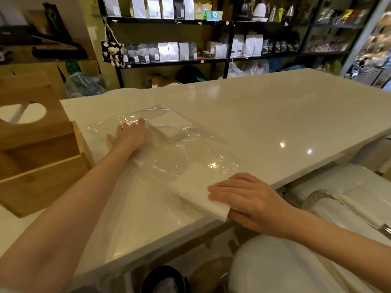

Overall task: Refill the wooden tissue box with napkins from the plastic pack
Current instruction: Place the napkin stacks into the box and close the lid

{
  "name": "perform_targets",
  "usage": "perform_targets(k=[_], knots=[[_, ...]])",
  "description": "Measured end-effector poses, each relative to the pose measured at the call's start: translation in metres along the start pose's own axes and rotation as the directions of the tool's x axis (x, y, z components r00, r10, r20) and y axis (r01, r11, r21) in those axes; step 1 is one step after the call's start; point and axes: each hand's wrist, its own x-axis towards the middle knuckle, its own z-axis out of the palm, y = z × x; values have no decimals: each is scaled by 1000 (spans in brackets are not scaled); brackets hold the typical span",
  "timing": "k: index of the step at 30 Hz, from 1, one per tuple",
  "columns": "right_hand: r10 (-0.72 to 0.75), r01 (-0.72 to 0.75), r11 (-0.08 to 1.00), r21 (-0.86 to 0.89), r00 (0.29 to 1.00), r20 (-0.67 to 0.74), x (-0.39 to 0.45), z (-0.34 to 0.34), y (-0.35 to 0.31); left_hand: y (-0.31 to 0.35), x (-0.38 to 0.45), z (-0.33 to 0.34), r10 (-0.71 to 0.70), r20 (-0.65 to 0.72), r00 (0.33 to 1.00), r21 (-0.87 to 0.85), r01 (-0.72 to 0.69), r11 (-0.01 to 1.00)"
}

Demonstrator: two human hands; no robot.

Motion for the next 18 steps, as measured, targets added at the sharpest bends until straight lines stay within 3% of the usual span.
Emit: perform_targets(k=[3,7,15,17,18], knots=[[170,-154,960,233,984,-52,13,-22,5,-1,1,3,-13,-53,998,-3,13,1000],[495,-378,688,619,869,-19,38,-59,15,-4,-1,6,18,-90,996,0,-18,1000],[700,-425,297,855,706,108,95,-81,57,3,-25,-6,41,-94,995,3,-41,999],[712,-418,225,880,687,145,111,-77,59,10,-36,-18,143,-154,978,-171,-169,971],[712,-417,189,889,681,169,120,-72,59,14,-45,-27,174,-181,968,-394,-233,889]])
